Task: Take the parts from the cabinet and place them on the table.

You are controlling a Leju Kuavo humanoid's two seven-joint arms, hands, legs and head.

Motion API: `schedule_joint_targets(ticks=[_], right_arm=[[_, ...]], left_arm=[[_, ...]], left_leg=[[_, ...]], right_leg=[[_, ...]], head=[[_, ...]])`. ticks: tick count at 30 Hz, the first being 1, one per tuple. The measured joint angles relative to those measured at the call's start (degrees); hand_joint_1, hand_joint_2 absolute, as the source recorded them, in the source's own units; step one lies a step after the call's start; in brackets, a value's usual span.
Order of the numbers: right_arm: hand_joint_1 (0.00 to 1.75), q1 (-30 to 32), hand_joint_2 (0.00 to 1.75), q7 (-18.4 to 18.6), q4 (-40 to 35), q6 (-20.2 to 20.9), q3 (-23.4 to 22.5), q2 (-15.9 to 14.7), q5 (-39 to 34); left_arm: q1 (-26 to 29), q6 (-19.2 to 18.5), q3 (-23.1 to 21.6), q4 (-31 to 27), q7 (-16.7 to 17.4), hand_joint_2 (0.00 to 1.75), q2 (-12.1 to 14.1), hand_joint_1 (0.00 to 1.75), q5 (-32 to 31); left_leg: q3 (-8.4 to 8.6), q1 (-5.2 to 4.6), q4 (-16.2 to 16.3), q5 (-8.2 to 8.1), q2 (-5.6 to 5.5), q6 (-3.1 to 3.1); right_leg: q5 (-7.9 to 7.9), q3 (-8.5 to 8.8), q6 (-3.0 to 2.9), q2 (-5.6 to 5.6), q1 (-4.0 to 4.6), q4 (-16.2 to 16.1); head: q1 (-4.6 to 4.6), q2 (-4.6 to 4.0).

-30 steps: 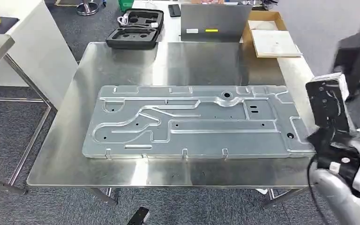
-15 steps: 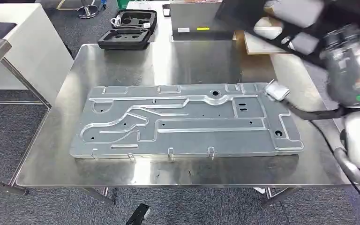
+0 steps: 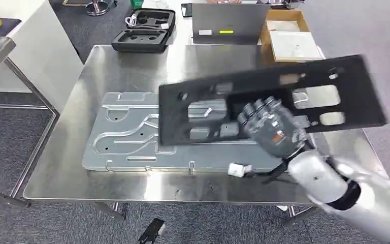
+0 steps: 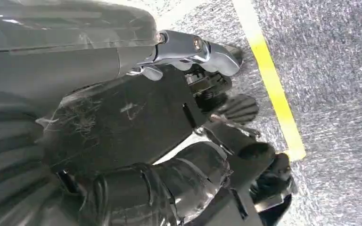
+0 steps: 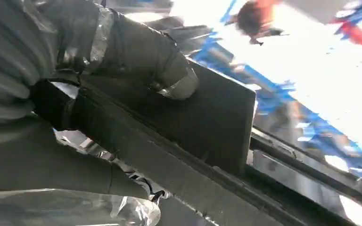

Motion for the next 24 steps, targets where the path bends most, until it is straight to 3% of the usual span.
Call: schedule_joint_targets(ticks=[1, 2, 3, 4, 6, 7, 9, 10, 11, 12, 13, 14, 15, 17, 18, 21, 22, 23, 24], right_arm=[[1.75, -0.08, 1.75, -0.07, 0.62, -0.96, 0.86, 1.01, 0.00], [1.75, -0.22, 1.75, -0.16, 1.14, -1.68, 1.80, 1.95, 0.00], [1.75, -0.58, 1.75, -0.18, 1.73, -1.96, 2.97, 2.93, 0.00], [1.75, -0.63, 1.75, -0.24, 2.04, -2.00, 4.14, 3.57, 0.00], [1.75, -0.45, 1.75, -0.40, 3.02, -1.98, 5.97, 4.88, 0.00], [1.75, -0.71, 1.75, -0.51, 3.44, -1.83, 6.54, 5.36, 0.00], [1.75, -0.92, 1.75, -0.50, 4.16, -1.28, 7.26, 6.13, 0.00], [1.75, -0.94, 1.75, -0.50, 4.77, -0.67, 7.54, 6.39, 0.00], [0.00, -0.87, 0.00, -0.50, 5.45, -0.41, 7.83, 6.56, 0.00], [0.00, -0.82, 0.00, -0.50, 6.21, -0.28, 8.18, 6.69, -0.02], [0.00, -0.81, 0.00, -0.50, 6.91, -0.10, 8.46, 6.72, -0.02], [0.00, -0.81, 0.00, -0.48, 7.43, 0.09, 8.72, 6.71, -0.06], [0.00, -0.82, 0.00, -0.48, 7.96, 0.20, 8.86, 6.74, -0.20], [0.00, -0.83, 0.00, -0.40, 8.88, 0.40, 8.88, 6.78, -0.48], [0.00, -0.78, 0.00, -0.31, 9.42, 0.68, 8.88, 6.76, -0.57], [0.00, -0.43, 0.00, -0.09, 10.56, 1.17, 8.94, 6.74, -0.85], [0.00, -0.43, 0.00, 0.15, 10.82, 1.34, 8.94, 6.74, -0.98], [0.00, -0.33, 0.00, 0.37, 11.11, 1.36, 8.94, 6.63, -1.05], [0.00, -0.39, 0.00, 0.52, 11.35, 1.36, 8.94, 6.65, -1.07]], left_arm=[[-0.05, 0.00, 0.00, 0.00, 0.04, 1.75, -0.04, 0.00, -0.29], [-0.12, 0.00, 0.00, 0.00, 0.04, 1.75, -0.07, 0.00, -0.42], [-0.31, 0.02, 0.00, 0.00, 0.07, 1.75, -0.04, 0.00, -0.42], [-0.34, 0.02, 0.00, 0.00, 0.15, 1.75, -0.07, 0.00, -0.44], [-0.31, 0.07, 0.00, -0.02, 0.20, 1.75, -0.11, 0.00, -0.53], [-0.32, 0.18, 0.00, -0.02, 0.44, 1.75, -0.11, 0.00, -0.61], [-0.38, 0.63, 0.00, -0.02, 0.85, 1.75, -0.13, 0.00, -1.03], [-0.38, 0.66, 0.00, -0.02, 0.85, 1.75, -0.15, 0.00, -1.22], [-0.34, 0.61, 0.00, -0.02, 0.79, 1.75, -0.15, 0.00, -1.42], [-0.29, 0.57, 0.00, -0.02, 0.63, 1.75, -0.15, 0.00, -1.57], [-0.29, 0.44, 0.00, -0.02, 0.61, 1.75, -0.15, 0.00, -1.66], [-0.31, 0.42, 0.00, -0.02, 0.59, 1.75, -0.15, 0.00, -1.82], [-0.35, 0.44, 0.00, -0.02, 0.59, 1.75, -0.15, 0.00, -1.90], [-0.48, 0.63, 0.00, -0.02, 0.63, 1.75, -0.15, 0.00, -2.23], [-0.65, 0.72, 0.00, -0.02, 0.72, 0.00, -0.13, 0.00, -2.27], [-0.68, 0.85, 0.00, -0.02, 1.16, 0.00, -0.07, 0.00, -2.38], [-0.69, 0.92, 0.00, -0.02, 1.38, 0.00, -0.04, 0.00, -2.45], [-0.68, 0.92, 0.00, -0.02, 1.46, 0.00, -0.09, 0.00, -2.49], [-0.75, 0.92, 0.00, -0.02, 1.55, 0.00, -0.09, 0.00, -2.51]], left_leg=[[-0.09, 0.27, 0.73, -0.51, -0.08, -0.45], [-0.31, 0.54, 1.55, -1.08, -0.07, -0.92], [-1.02, 0.01, 2.29, -1.47, -0.23, -1.39], [-1.25, 0.17, 2.39, -1.45, -0.24, -1.60], [-1.19, 0.21, 2.26, -1.35, -0.21, -1.93], [-1.28, 0.27, 2.47, -1.61, -0.23, -2.19], [-2.70, 0.43, 5.75, -3.91, 0.09, -2.69], [-4.75, 0.48, 9.99, -5.92, 0.17, -2.87], [-7.31, 0.52, 15.04, -7.88, 0.17, -2.94], [-9.30, 0.52, 18.64, -8.95, 0.18, -2.91], [-10.39, 0.50, 20.27, -8.85, 0.17, -2.70], [-10.06, 0.47, 19.14, -7.46, 0.17, -2.41], [-8.59, 0.39, 15.88, -5.23, 0.17, -2.03], [-3.28, -0.08, 5.18, -0.01, 0.13, -1.05], [-2.31, -0.39, 3.38, -0.93, 0.10, -0.90], [-2.08, -0.70, 2.55, -0.62, 0.14, -0.87], [-1.78, -0.56, 1.83, -0.25, 0.16, -0.54], [-1.15, 0.10, 0.81, 0.35, 0.35, -0.43], [-0.89, -0.01, 0.39, 0.51, 0.35, -0.22]], right_leg=[[2.69, 2.66, 0.47, -0.03, -0.36, -5.42], [2.75, 4.17, 0.94, 0.00, -0.57, -8.91], [1.98, 4.91, 0.66, 0.10, -0.01, -9.33], [2.04, 4.51, -0.72, 0.29, 0.09, -8.94], [1.89, 4.25, -1.49, 0.32, 0.46, -8.85], [2.08, 4.34, -2.12, 0.29, 0.19, -9.11], [2.11, 4.69, -2.73, 0.17, 0.24, -9.32], [2.08, 4.70, -2.96, 0.12, 0.36, -9.32], [2.02, 4.69, -3.11, 0.11, 0.55, -9.31], [1.99, 4.69, -3.16, 0.12, 0.74, -9.30], [1.97, 4.71, -3.20, 0.14, 0.91, -9.29], [1.94, 4.81, -3.24, 0.20, 1.08, -9.28], [1.90, 4.95, -3.30, 0.25, 1.19, -9.29], [1.77, 5.37, -3.35, 0.38, 1.24, -9.34], [1.76, 5.32, -3.28, 0.41, 1.41, -9.40], [2.18, 5.15, -2.57, 0.46, 1.12, -9.87], [2.26, 5.37, -2.22, 0.49, 1.23, -10.03], [1.70, 5.06, -1.97, 0.44, 1.14, -9.62], [0.41, 4.50, -1.77, 0.39, 1.26, -7.94]], head=[[-0.02, 0.00], [0.02, 0.00], [0.39, 0.00], [0.35, 0.02], [-0.02, 0.00], [0.00, 0.02], [-0.40, 0.00], [-0.40, 0.02], [-0.44, 0.00], [-0.39, 0.00], [-0.42, 0.00], [-0.39, 0.00], [-0.40, 0.00], [-0.39, 0.00], [-0.33, 0.00], [-0.37, 0.00], [-0.37, 0.00], [-0.31, 0.00], [-0.24, 0.00]])
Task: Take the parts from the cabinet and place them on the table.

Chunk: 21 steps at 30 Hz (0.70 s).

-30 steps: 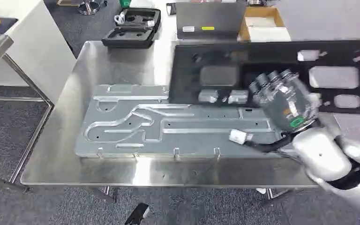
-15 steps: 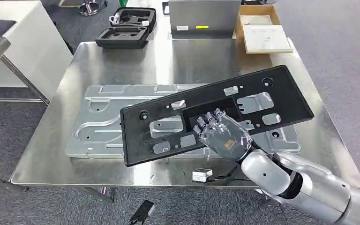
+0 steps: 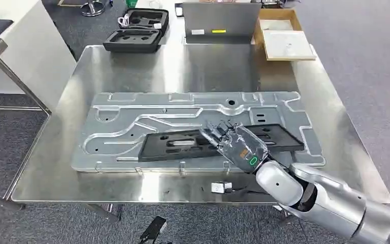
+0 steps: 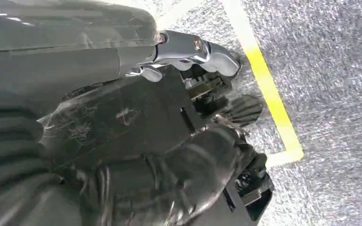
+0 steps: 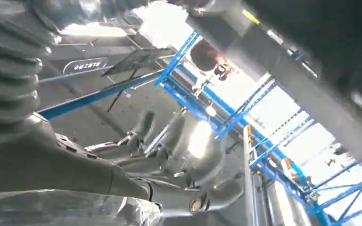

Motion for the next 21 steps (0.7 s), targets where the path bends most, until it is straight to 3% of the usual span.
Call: schedule_joint_targets(ticks=[3, 4, 5, 6, 8, 9, 10, 13, 15, 16, 17, 19, 20, 21], right_arm=[[0.00, 0.43, 0.00, 0.02, 0.83, 0.04, 0.02, -0.02, -0.11], [0.00, 0.82, 0.00, 0.02, 1.14, 0.18, 0.02, -0.02, -0.13], [0.00, 1.04, 0.00, 0.02, 1.36, 0.37, 0.02, -0.02, -0.13], [0.00, 1.07, 0.00, 0.04, 1.57, 0.42, 0.02, -0.02, -0.15], [0.00, 0.99, 0.00, 0.24, 1.88, 0.44, 0.02, -0.02, -0.33], [0.00, 1.01, 0.00, 0.50, 2.06, 0.39, 0.02, 0.00, -0.39], [0.00, 1.12, 0.00, 0.98, 2.14, 0.15, 0.00, 0.00, -0.55], [0.00, 1.24, 0.00, 1.37, 2.34, -0.24, 0.00, 0.02, -0.70], [0.00, 1.20, 0.00, 1.40, 2.38, -0.26, -0.07, 0.02, -0.72], [0.00, 1.17, 0.00, 1.44, 2.45, -0.24, -0.11, 0.02, -0.74], [0.00, 1.19, 0.00, 1.46, 2.54, -0.24, -0.11, 0.02, -0.74], [0.00, 1.34, 0.00, 1.51, 2.58, -0.28, -0.11, 0.07, -0.74], [0.00, 1.37, 0.00, 1.88, 2.62, -0.53, -0.11, 0.07, -0.81], [0.00, 1.35, 0.00, 2.40, 2.60, -1.10, -0.13, 0.09, -1.12]], left_arm=[[0.03, -0.13, 0.00, 0.00, 0.33, 0.00, -0.02, 0.00, -0.02], [0.15, -0.22, 0.00, 0.00, 0.37, 0.00, -0.02, 0.00, -0.02], [0.21, -0.35, 0.00, 0.00, 0.46, 0.00, -0.02, 0.00, 0.00], [0.22, -0.50, 0.00, 0.00, 0.50, 0.00, -0.09, 0.00, 0.00], [0.21, -0.50, 0.00, 0.00, 0.50, 0.00, -0.13, 0.00, 0.00], [0.20, -0.50, 0.00, 0.00, 0.53, 0.00, -0.11, 0.00, -0.02], [0.13, -0.50, 0.00, 0.00, 0.72, 0.00, -0.11, 0.00, -0.11], [0.28, -0.59, 0.00, 0.00, 0.94, 0.00, -0.13, 0.00, -0.26], [0.23, -0.59, 0.00, 0.00, 0.94, 0.00, -0.15, 0.00, -0.29], [0.22, -0.59, 0.00, 0.00, 0.94, 0.00, -0.22, 0.00, -0.31], [0.24, -0.59, 0.00, 0.00, 0.99, 0.00, -0.22, 0.00, -0.31], [0.38, -0.59, 0.00, 0.00, 1.07, 0.00, -0.24, 0.00, -0.35], [0.42, -0.59, 0.00, 0.00, 1.18, 0.00, -0.26, 0.00, -0.39], [0.42, -0.59, 0.00, 0.00, 1.27, 0.00, -0.26, 0.00, -0.44]], left_leg=[[-0.08, 0.00, 0.09, 0.04, 0.06, 0.25], [-0.10, 0.02, 0.15, 0.01, 0.06, 0.27], [-0.09, 0.06, 0.22, -0.03, 0.06, 0.23], [-0.10, 0.15, 0.42, -0.15, 0.05, 0.11], [-0.14, 0.36, 1.26, -0.71, 0.02, -0.36], [-0.41, 0.28, 1.70, -1.03, -0.03, -0.74], [-0.76, -0.01, 2.43, -1.30, -0.10, -1.08], [-0.77, 0.09, 2.08, -1.03, -0.08, -1.67], [-1.66, 0.26, 4.05, -2.85, -0.03, -2.32], [-2.95, 0.31, 7.03, -4.65, -0.03, -2.60], [-5.28, 0.48, 12.11, -7.11, -0.03, -2.83], [-8.72, 0.53, 19.25, -9.52, -0.04, -2.92], [-8.85, 0.52, 19.50, -8.88, -0.04, -2.82], [-7.73, 0.52, 17.31, -7.19, -0.04, -2.63]], right_leg=[[-5.33, -5.50, 0.50, 0.01, -0.09, 11.87], [-5.61, -6.92, 0.70, -0.03, -0.19, 14.53], [-4.50, -6.75, 0.85, -0.05, -0.36, 13.81], [-2.33, -5.28, 1.05, -0.07, -0.61, 10.66], [2.21, -0.23, 1.47, -0.28, -1.05, 0.90], [0.94, 0.86, 1.46, -0.24, -0.87, -1.21], [1.41, 1.00, 0.59, 0.10, -0.70, -1.57], [1.56, 0.74, -0.39, 0.15, -0.39, -1.39], [1.86, 0.96, -1.04, 0.05, -0.71, -1.84], [1.93, 0.90, -1.37, 0.02, -0.71, -1.84], [1.98, 0.77, -1.48, 0.02, -0.60, -1.84], [2.01, 0.60, -1.55, 0.01, -0.41, -1.83], [2.01, 0.60, -1.56, 0.01, -0.36, -1.82], [2.01, 0.64, -1.56, 0.02, -0.33, -1.82]], head=[[0.02, 0.00], [0.04, 0.00], [0.02, 0.00], [0.02, 0.00], [0.04, 0.00], [0.02, 0.00], [-0.05, 0.02], [-0.07, 0.00], [-0.22, 0.00], [-0.33, 0.00], [-0.28, 0.00], [-0.28, 0.00], [-0.31, 0.00], [-0.26, 0.00]])
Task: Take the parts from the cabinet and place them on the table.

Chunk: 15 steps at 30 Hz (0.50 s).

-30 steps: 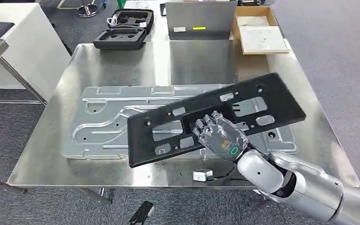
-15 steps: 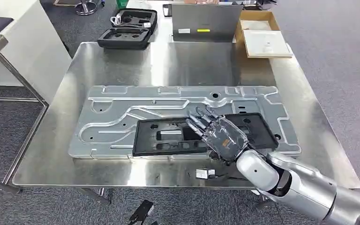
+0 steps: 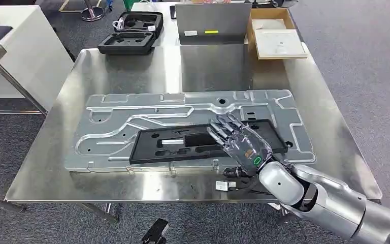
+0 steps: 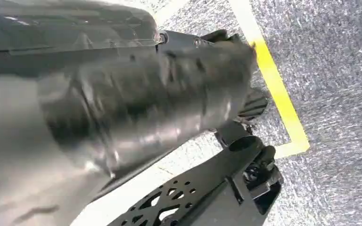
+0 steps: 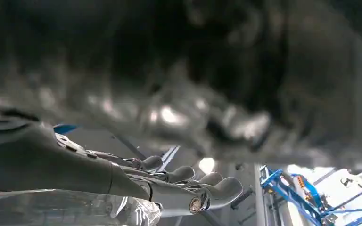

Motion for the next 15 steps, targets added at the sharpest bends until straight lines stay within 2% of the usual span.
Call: schedule_joint_targets(ticks=[2, 3, 4, 6, 7, 8, 9, 10, 12, 13, 14, 15], right_arm=[[0.00, -0.01, 0.00, 1.60, -0.02, -2.14, -0.44, 0.15, -0.94], [0.00, 0.00, 0.00, 2.51, -0.20, -3.92, -0.98, 0.41, -1.24], [0.00, -0.01, 0.00, 3.45, -0.52, -5.85, -1.61, 0.44, -1.33], [0.00, 0.18, 0.00, 5.54, -1.70, -9.61, -2.84, 0.81, -1.38], [0.00, 0.37, 0.00, 6.68, -2.57, -11.38, -3.52, 1.03, -1.31], [0.00, 0.65, 0.00, 7.81, -3.68, -13.12, -4.44, 1.09, -1.09], [0.00, 0.91, 0.00, 8.66, -5.03, -14.52, -5.62, 1.18, -0.87], [0.00, 0.94, 0.00, 8.98, -6.29, -15.29, -6.53, 1.64, -0.70], [0.00, 1.50, 0.00, 9.33, -8.58, -17.02, -7.91, 2.25, -0.15], [0.00, 2.20, 0.00, 9.50, -10.05, -17.46, -8.44, 2.75, 0.15], [0.00, 2.87, 0.00, 9.77, -11.22, -17.88, -8.79, 3.24, 0.48], [0.00, 3.34, 0.00, 9.99, -12.81, -18.38, -9.22, 3.81, 0.94]], left_arm=[[-0.05, 0.09, 0.00, 0.00, 0.00, 0.00, 0.00, 0.00, -0.09], [-0.12, 0.26, 0.00, 0.00, -0.04, 0.00, 0.00, 0.00, -0.35], [-0.18, 0.39, 0.02, 0.00, -0.11, 0.00, -0.02, 0.00, -0.42], [-0.15, 0.46, 0.04, 0.00, -0.31, 0.00, -0.02, 0.00, -0.39], [-0.08, 0.46, 0.09, 0.00, -0.31, 0.00, -0.02, 0.00, -0.39], [-0.09, 0.46, 0.13, 0.00, 0.00, 0.00, -0.04, 0.00, -0.48], [-0.15, 0.44, 0.13, 0.00, 0.48, 0.00, -0.22, 0.00, -0.63], [-0.21, 0.31, 0.13, 0.00, 0.57, 0.00, -0.22, 0.00, -0.63], [-0.18, 0.20, 0.18, 0.00, 0.59, 0.00, -0.39, 0.00, -0.59], [-0.07, 0.20, 0.22, 0.00, 0.48, 0.00, -0.48, 0.00, -0.55], [0.03, 0.13, 0.24, 0.00, 0.33, 0.00, -0.50, 0.00, -0.52], [0.08, 0.09, 0.28, 0.00, 0.15, 0.00, -0.55, 0.00, -0.44]], left_leg=[[5.12, -0.05, -9.73, 4.86, -0.01, 0.61], [7.25, -0.15, -14.18, 5.56, -0.01, 0.91], [8.05, -0.55, -15.46, 5.16, -0.03, 0.94], [7.79, -0.77, -15.29, 5.32, -0.06, 1.16], [7.85, -0.88, -15.40, 5.61, -0.07, 1.43], [7.93, -0.52, -16.57, 6.47, -0.05, 1.95], [8.30, -0.41, -17.04, 7.06, 0.10, 2.05], [8.20, -0.40, -17.21, 7.25, 0.17, 2.31], [7.87, -0.48, -17.16, 7.49, 0.24, 2.69], [7.66, -0.48, -17.09, 7.56, 0.24, 2.75], [7.41, -0.43, -16.90, 7.62, 0.24, 2.71], [7.14, -0.34, -16.63, 7.64, 0.23, 2.67]], right_leg=[[0.00, 0.25, 0.01, 0.06, 0.01, 0.00], [0.02, 0.31, 0.05, 0.05, -0.06, -0.01], [-0.03, 0.07, 0.32, 0.11, 0.29, 0.19], [0.31, -0.05, 0.90, 0.11, 0.02, -0.11], [0.62, 0.09, 1.26, 0.12, -0.12, -0.38], [0.64, 0.09, 1.69, 0.14, 0.07, -0.35], [-0.79, -0.54, 1.71, 0.01, -0.16, 0.49], [-2.83, -1.27, 1.84, -0.06, -0.05, 2.75], [-7.48, -4.33, 2.14, -0.06, -0.10, 11.52], [-8.73, -5.69, 2.36, -0.06, -0.18, 15.28], [-8.59, -5.89, 2.50, -0.08, -0.26, 16.34], [-7.35, -4.82, 2.64, -0.10, -0.37, 14.78]], head=[[-0.02, 0.00], [0.00, 0.00], [0.00, 0.00], [0.02, 0.00], [0.02, 0.00], [0.11, 0.00], [0.02, 0.00], [0.24, 0.00], [0.26, 0.00], [0.28, 0.00], [0.28, 0.00], [0.31, 0.00]])
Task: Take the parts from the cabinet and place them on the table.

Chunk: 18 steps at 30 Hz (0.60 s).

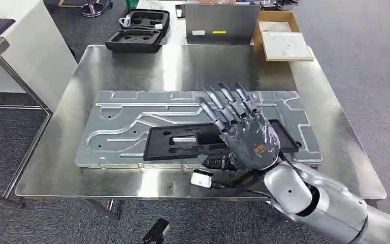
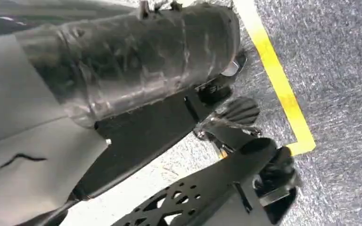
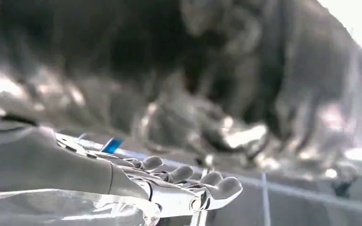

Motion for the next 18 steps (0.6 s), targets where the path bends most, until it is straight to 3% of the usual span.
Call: schedule_joint_targets(ticks=[2, 3, 4, 8, 9, 11, 13, 14, 15, 16, 18], right_arm=[[0.00, 0.89, 0.00, 0.72, -2.88, -1.62, -1.14, 1.16, 0.59], [0.00, 1.48, 0.00, 1.40, -4.16, -2.90, -1.92, 1.77, 0.63], [0.00, 2.30, 0.00, 2.10, -5.46, -4.27, -2.60, 2.40, 0.57], [0.00, 6.52, 0.00, 4.28, -10.06, -9.65, -5.71, 3.91, -1.03], [0.00, 7.30, 0.00, 4.70, -10.90, -10.78, -6.49, 4.02, -1.49], [0.00, 8.76, 0.00, 5.20, -12.81, -11.71, -7.85, 4.33, -2.01], [0.00, 9.93, 0.00, 5.40, -14.14, -12.37, -8.83, 4.43, -2.38], [0.00, 10.92, 0.00, 6.25, -14.94, -13.35, -9.48, 4.43, -3.19], [0.00, 12.12, 0.00, 7.13, -15.74, -14.72, -10.10, 4.43, -4.14], [0.00, 13.73, 0.00, 8.48, -16.99, -16.97, -11.29, 4.43, -5.89], [0.00, 17.36, 0.00, 9.90, -19.67, -21.01, -14.58, 4.41, -11.60]], left_arm=[[0.00, -0.09, 0.07, 0.00, -0.20, 0.00, -0.15, 0.00, 0.07], [0.00, -0.22, 0.09, 0.00, -0.30, 0.00, -0.22, 0.00, 0.09], [-0.03, -0.39, 0.11, 0.00, -0.33, 0.00, -0.22, 0.00, 0.09], [0.31, -1.07, 0.11, 0.00, 0.37, 0.00, -0.20, 0.00, -0.02], [0.32, -1.07, 0.11, 0.00, 0.61, 0.00, -0.20, 0.00, 0.02], [0.42, -1.14, 0.13, 0.00, 0.74, 0.00, -0.20, 0.00, 0.07], [0.45, -1.11, 0.18, 0.00, 0.74, 0.00, -0.20, 0.00, 0.11], [0.53, -1.07, 0.35, 0.00, 0.66, 0.00, -0.20, 0.00, 0.33], [0.65, -1.05, 0.53, 0.00, 0.55, 0.00, -0.20, 0.00, 0.61], [0.80, -1.05, 0.70, 0.00, 0.24, 0.00, -0.20, 0.00, 0.98], [1.01, -0.96, 1.25, 0.00, -0.44, 0.00, -0.11, 0.00, 2.04]], left_leg=[[-0.61, 0.18, 0.91, -0.05, -0.02, -0.10], [-1.01, 0.19, 1.55, -0.21, -0.05, -0.37], [-1.66, -0.23, 2.28, -0.29, -0.16, -0.87], [-2.37, 0.03, 1.96, 0.87, -0.32, -2.38], [-2.67, 0.29, 2.65, -0.44, -0.24, -2.73], [-4.72, 0.49, 8.25, -6.24, -0.22, -3.36], [-6.66, 0.65, 15.85, -10.95, -0.21, -3.74], [-6.55, 0.66, 17.83, -11.89, -0.21, -3.81], [-5.08, 0.66, 16.87, -11.51, -0.21, -3.75], [-2.21, 0.66, 13.42, -10.28, -0.21, -3.62], [5.90, 0.66, 2.83, -7.96, -0.26, -3.32]], right_leg=[[4.09, 5.01, 0.23, -0.04, -0.35, -8.77], [4.68, 7.23, 0.32, -0.06, -0.51, -13.24], [4.18, 7.40, 0.10, 0.00, -0.02, -14.15], [5.65, 6.69, -1.83, 0.04, 0.12, -14.27], [6.25, 6.40, -2.33, -0.09, -0.04, -14.48], [7.17, 5.49, -3.08, -0.19, -0.04, -14.66], [8.14, 4.17, -3.05, -0.20, 0.07, -14.63], [8.76, 3.29, -3.00, -0.20, 0.10, -14.62], [9.31, 2.56, -2.90, -0.22, 0.12, -14.62], [9.90, 1.84, -2.77, -0.24, 0.12, -14.62], [11.06, 0.72, -2.36, -0.21, 0.06, -14.59]], head=[[-0.02, 0.00], [0.00, 0.00], [0.07, 0.00], [-0.05, 0.00], [-0.02, 0.00], [-0.46, 0.00], [-0.44, 0.00], [-0.39, 0.00], [-0.44, 0.00], [-0.39, 0.00], [-0.44, 0.00]])
